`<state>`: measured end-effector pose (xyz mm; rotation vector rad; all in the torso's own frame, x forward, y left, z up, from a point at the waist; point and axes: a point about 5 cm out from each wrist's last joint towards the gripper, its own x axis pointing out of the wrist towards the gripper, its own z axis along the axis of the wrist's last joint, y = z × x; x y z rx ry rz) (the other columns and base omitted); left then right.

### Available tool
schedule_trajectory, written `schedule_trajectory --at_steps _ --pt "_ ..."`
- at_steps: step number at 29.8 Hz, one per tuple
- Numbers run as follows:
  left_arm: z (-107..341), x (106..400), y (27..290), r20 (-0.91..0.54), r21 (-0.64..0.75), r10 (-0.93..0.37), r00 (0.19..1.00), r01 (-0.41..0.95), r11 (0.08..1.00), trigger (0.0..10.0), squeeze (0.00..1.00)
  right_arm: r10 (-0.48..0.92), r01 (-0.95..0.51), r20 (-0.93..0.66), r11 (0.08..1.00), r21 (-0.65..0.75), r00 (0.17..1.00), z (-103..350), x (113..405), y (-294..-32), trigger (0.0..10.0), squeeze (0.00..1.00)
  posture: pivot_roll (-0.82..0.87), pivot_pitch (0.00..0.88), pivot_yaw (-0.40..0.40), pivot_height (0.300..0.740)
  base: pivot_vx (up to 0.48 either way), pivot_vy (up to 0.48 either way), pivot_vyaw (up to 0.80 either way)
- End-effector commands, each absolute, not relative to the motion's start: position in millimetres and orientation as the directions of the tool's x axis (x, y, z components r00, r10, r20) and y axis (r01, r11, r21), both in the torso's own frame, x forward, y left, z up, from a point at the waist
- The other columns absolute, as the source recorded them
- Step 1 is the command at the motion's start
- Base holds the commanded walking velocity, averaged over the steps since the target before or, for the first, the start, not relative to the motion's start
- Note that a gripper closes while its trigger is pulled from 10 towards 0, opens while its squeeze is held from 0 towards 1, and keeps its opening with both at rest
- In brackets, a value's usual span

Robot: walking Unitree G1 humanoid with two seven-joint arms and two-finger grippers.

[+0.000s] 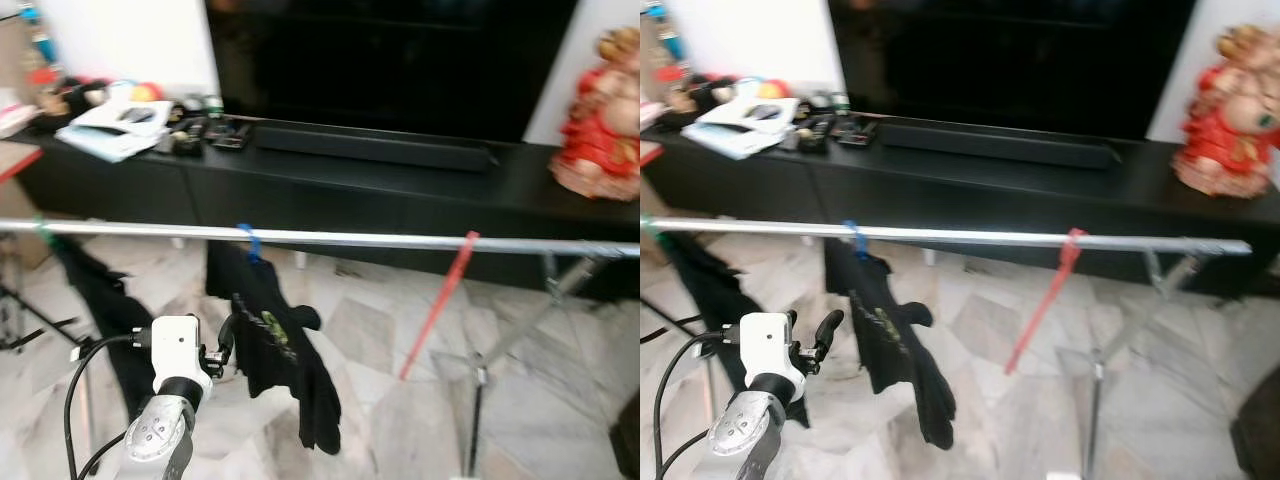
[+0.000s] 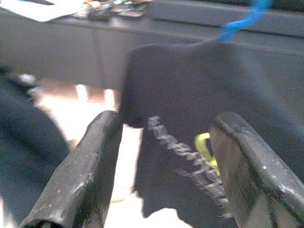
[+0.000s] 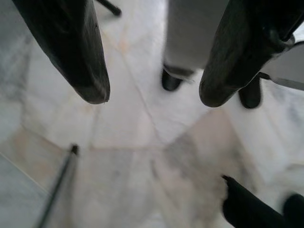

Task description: Hang hanger

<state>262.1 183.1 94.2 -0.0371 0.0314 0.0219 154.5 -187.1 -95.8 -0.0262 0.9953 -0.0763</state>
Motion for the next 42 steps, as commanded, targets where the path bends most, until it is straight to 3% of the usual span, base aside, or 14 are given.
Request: schedule_trajectory --at_steps 1,19,35,42 --pt "93.2 261.5 186.8 -0.040 -0.020 0.035 0.999 -0.036 0.999 10.0 0.00 -0.067 0.064 -0.833 0.997 -0.039 0.549 -95.8 154.9 -183.5 10.0 0.00 -0.09 0.025 0.028 0.740 0.000 0.285 0.00" --pt "99.3 270.2 185.9 -0.032 -0.021 0.029 0.999 -0.030 0.999 10.0 0.00 -0.067 0.081 -0.830 0.996 -0.026 0.554 -93.6 162.2 -180.6 10.0 0.00 -0.03 0.053 0.034 0.740 0.000 0.317 0.00" --pt "97.1 268.1 183.5 -0.039 -0.031 0.025 0.999 -0.026 0.999 10.0 0.00 -0.092 0.092 -0.843 0.995 -0.050 0.531 -93.5 153.8 -206.9 10.0 0.00 -0.03 0.069 0.019 0.740 0.000 0.326 0.00" --pt "96.8 267.8 183.3 -0.042 -0.031 0.022 0.999 -0.024 0.999 10.0 0.00 -0.085 0.089 -0.846 0.995 -0.044 0.527 -94.9 152.7 -201.3 10.0 0.00 -0.03 0.071 0.023 0.740 0.000 0.326 0.00"
